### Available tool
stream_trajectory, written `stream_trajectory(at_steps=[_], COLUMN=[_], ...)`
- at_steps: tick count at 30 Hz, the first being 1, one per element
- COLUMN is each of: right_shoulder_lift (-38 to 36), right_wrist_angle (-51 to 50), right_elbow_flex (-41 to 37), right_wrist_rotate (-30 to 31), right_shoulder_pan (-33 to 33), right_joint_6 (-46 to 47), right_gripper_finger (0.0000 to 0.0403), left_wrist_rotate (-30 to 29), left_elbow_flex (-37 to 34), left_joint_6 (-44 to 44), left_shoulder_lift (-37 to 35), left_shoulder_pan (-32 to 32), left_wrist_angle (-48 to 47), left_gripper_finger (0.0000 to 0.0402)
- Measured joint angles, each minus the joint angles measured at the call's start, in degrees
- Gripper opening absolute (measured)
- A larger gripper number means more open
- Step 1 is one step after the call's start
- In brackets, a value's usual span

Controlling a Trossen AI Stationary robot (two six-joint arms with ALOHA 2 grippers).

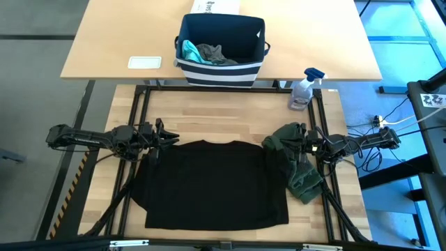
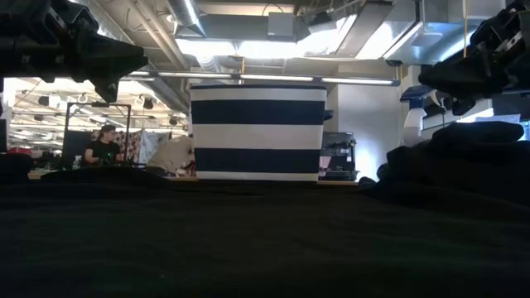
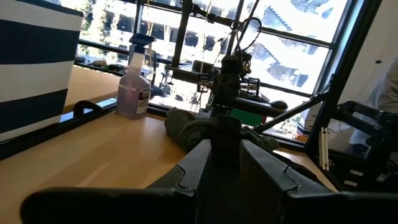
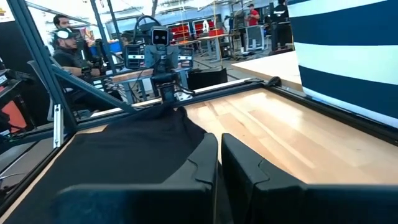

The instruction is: Fold Laundry from Bin

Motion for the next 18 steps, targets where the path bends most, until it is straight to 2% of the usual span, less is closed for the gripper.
stream_trajectory(at_steps=[9, 18], right_shoulder_lift=[0.0, 0.0], right_wrist_angle=[0.0, 0.1], right_elbow_flex=[0.0, 0.0], right_wrist_rotate=[0.0, 0.0], right_shoulder_pan=[0.0, 0.0], right_joint_6=[0.0, 0.0], right_gripper_finger=[0.0024, 0.0024], left_wrist_rotate=[-0.2, -3.2], left_elbow_flex=[0.0, 0.0], left_joint_6=[0.0, 0.4], left_shoulder_lift=[0.0, 0.0], left_shoulder_pan=[0.0, 0.0], left_wrist_angle=[0.0, 0.0], left_gripper_finger=[0.008, 0.008])
